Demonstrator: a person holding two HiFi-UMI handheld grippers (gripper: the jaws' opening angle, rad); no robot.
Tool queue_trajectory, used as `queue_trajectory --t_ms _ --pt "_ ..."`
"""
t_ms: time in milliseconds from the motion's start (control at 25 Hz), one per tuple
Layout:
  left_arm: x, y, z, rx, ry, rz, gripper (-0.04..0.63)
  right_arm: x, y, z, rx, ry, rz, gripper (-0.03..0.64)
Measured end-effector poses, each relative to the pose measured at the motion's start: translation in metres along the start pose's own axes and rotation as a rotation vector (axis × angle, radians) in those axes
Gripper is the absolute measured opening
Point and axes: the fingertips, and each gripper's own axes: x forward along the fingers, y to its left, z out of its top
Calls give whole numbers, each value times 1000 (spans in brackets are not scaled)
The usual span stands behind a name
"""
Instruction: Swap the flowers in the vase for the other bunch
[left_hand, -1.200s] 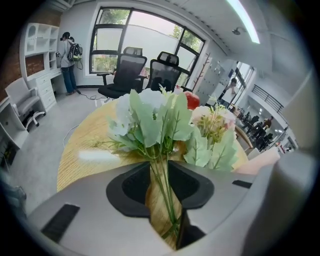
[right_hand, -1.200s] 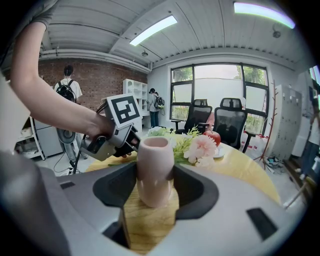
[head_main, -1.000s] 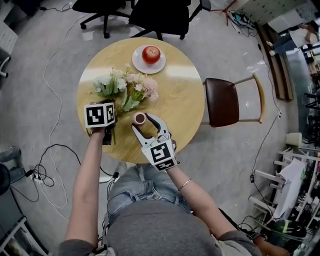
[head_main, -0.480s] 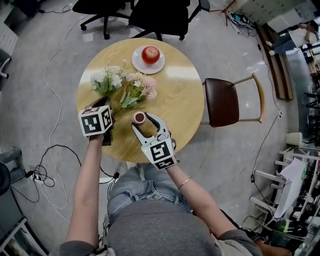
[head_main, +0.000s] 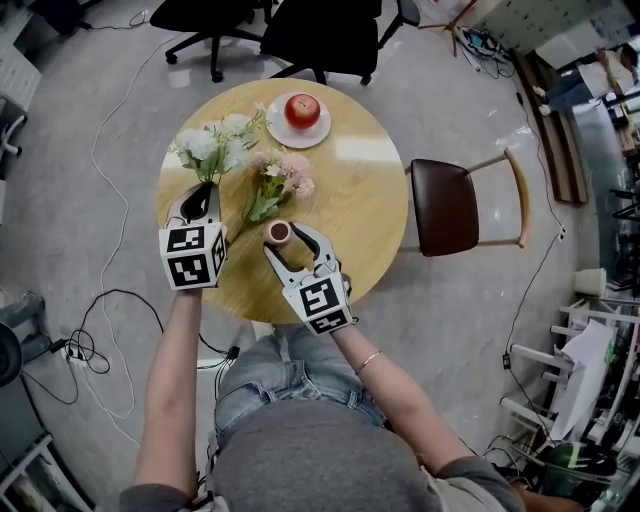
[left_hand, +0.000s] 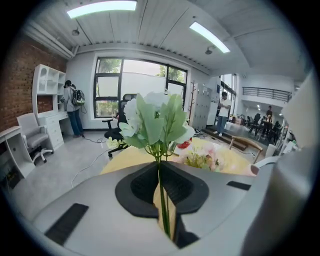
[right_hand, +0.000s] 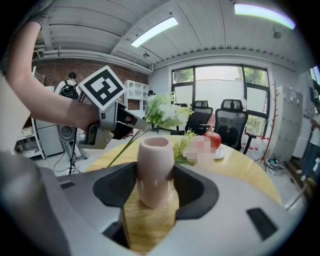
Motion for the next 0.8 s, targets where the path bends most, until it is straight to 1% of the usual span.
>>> queue_trajectory --t_ms 160,320,560,800 --pt "-7 -1 18 2 -57 0 28 1 -1 0 -1 -1 0 239" --pt "-19 -7 45 -9 -131 -17 28 2 -1 1 0 -4 -1 239" --pt "-39 -25 89 -51 -240 -90 28 1 -2 -2 -8 -3 -5 239" --pt "-55 -45 119 -57 -283 -159 28 0 1 -1 -7 -2 -8 239"
